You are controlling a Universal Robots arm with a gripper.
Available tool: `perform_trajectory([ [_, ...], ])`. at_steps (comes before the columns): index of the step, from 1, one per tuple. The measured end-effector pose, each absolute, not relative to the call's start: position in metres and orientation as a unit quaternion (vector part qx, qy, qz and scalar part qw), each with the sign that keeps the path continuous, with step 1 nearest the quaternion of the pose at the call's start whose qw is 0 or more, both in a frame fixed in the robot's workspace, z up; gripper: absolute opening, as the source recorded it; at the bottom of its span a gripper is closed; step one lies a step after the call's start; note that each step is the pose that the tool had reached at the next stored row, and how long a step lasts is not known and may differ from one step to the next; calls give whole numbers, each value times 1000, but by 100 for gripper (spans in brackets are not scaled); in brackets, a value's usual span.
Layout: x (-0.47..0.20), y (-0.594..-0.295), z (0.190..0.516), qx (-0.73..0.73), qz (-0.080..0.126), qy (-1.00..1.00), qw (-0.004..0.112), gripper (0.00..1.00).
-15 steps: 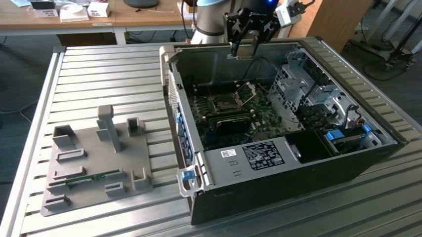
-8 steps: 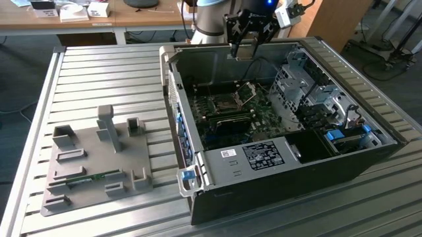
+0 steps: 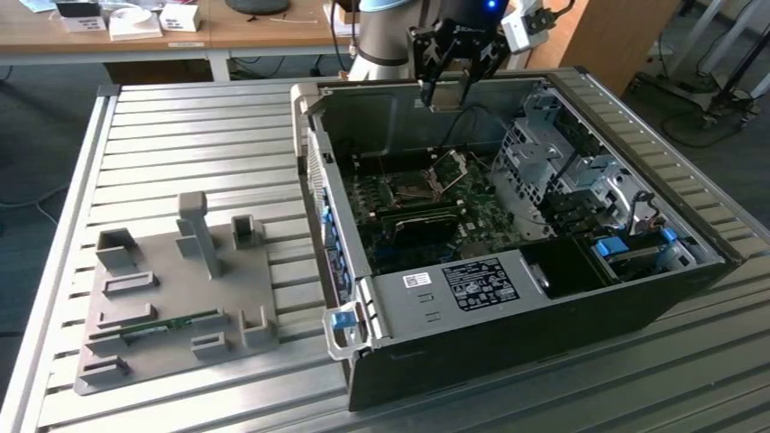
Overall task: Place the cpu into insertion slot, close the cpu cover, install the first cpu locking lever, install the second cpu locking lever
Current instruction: 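Place the cpu into insertion slot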
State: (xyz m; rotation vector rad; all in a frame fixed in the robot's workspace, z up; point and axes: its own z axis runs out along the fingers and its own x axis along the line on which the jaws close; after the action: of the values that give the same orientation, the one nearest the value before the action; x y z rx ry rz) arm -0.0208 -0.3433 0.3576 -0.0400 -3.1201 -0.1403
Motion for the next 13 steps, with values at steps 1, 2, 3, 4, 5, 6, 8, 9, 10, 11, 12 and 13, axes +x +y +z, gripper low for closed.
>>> perform_trajectory([
  [1, -21, -343, 357, -13, -45, -999, 9, 54],
  [2, -21, -343, 357, -13, -45, -999, 9, 54],
  [3, -21, -343, 356, -13, -45, -999, 9, 54],
  [4, -21, -343, 356, -13, -45, -999, 9, 54],
  [5, -21, -343, 355, -13, -45, -999, 9, 54],
  [6, -21, -343, 355, -13, -45, -999, 9, 54],
  [8, -21, -343, 354, -13, -45, -999, 9, 54],
  [9, -21, -343, 354, -13, -45, -999, 9, 54],
  [10, -21, -343, 354, -13, -45, -999, 9, 54],
  [11, -21, -343, 353, -13, -45, -999, 9, 54],
  [12, -21, -343, 353, -13, -45, -999, 9, 54],
  [13, -21, -343, 353, -13, -45, -999, 9, 54],
])
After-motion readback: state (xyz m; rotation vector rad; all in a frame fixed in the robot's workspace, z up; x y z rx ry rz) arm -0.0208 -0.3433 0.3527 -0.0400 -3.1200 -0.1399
